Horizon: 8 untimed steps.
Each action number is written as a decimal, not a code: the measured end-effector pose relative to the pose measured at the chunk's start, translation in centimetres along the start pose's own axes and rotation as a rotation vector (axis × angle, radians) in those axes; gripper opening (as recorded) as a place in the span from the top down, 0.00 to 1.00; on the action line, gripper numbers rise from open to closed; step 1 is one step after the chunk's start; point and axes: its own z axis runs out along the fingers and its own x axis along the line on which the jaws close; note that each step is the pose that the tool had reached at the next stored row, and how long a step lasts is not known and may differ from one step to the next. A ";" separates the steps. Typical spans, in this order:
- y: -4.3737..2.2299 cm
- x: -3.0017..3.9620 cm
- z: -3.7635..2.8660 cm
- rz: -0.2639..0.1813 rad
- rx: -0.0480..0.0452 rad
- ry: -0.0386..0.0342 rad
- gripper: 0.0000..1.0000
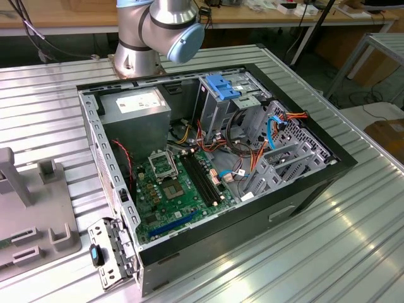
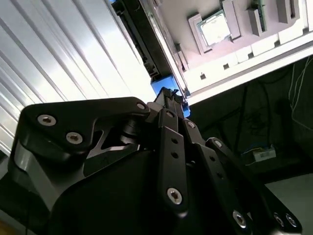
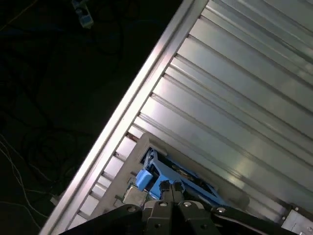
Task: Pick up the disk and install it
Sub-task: 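Pick up the disk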
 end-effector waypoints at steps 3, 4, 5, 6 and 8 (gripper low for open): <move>0.00 0.00 0.00 -0.076 -0.0009 0.0011 0.89; 0.00 0.00 0.00 -0.103 -0.0012 0.0015 0.89; 0.00 0.00 0.00 -0.163 -0.0019 0.0022 0.89; 0.00 0.00 0.00 -0.191 -0.0023 0.0026 0.89; 0.00 0.00 0.00 -0.275 -0.0033 0.0038 0.89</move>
